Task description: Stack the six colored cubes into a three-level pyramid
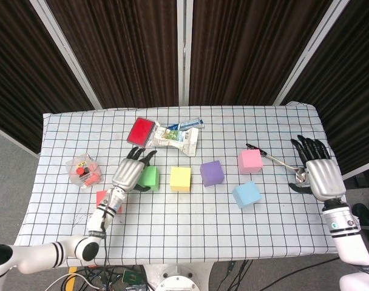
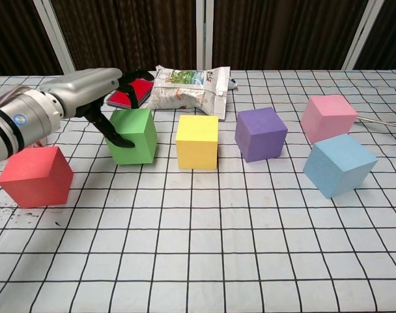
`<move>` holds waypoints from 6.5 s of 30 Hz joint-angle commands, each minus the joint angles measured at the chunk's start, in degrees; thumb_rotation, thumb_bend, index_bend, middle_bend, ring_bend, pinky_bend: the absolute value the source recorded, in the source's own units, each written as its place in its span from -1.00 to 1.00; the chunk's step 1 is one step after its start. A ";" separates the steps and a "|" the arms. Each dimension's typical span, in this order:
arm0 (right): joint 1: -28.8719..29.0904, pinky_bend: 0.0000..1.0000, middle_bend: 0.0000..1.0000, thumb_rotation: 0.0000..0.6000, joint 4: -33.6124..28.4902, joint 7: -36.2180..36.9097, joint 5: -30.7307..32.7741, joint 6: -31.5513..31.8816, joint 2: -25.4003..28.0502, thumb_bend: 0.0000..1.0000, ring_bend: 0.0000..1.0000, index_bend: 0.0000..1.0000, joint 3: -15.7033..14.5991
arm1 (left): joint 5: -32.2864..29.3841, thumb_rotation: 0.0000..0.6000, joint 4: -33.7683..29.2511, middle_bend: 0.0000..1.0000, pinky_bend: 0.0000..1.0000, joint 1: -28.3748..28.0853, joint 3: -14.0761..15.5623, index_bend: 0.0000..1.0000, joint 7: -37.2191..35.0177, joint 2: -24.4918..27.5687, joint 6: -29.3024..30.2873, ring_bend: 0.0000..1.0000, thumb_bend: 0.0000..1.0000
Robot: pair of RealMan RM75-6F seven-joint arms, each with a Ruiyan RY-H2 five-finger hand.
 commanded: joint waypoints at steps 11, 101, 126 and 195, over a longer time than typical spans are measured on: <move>-0.93 -1.00 -1.00 1.00 2.62 3.32 0.05 0.62 -0.13 -1.00 -1.00 -1.00 -0.57 | -1.81 1.00 4.32 -0.04 -0.99 -2.29 -0.90 -0.84 1.91 -5.49 -0.41 -0.83 -0.81; 0.19 -1.00 -1.00 1.00 4.69 1.55 0.96 -1.87 -0.63 -1.00 -1.00 -1.00 -1.06 | -5.90 1.00 -2.67 -0.65 -1.00 0.09 -0.58 -0.85 4.88 -2.97 3.48 -0.93 -0.90; 17.09 -1.00 -0.83 1.00 12.40 -3.50 1.82 -20.02 -14.58 -1.00 -1.00 -1.00 -0.48 | 16.97 1.00 -13.71 -0.74 -1.00 23.66 12.63 -0.85 -19.10 29.85 26.24 -1.00 -1.00; 29.64 -1.00 0.13 1.00 10.36 -28.32 36.19 -13.72 -33.06 -0.86 -0.81 -1.00 2.80 | 19.01 1.00 -2.93 -0.71 -1.00 30.04 8.77 -0.84 -34.46 27.52 24.21 -1.00 -1.00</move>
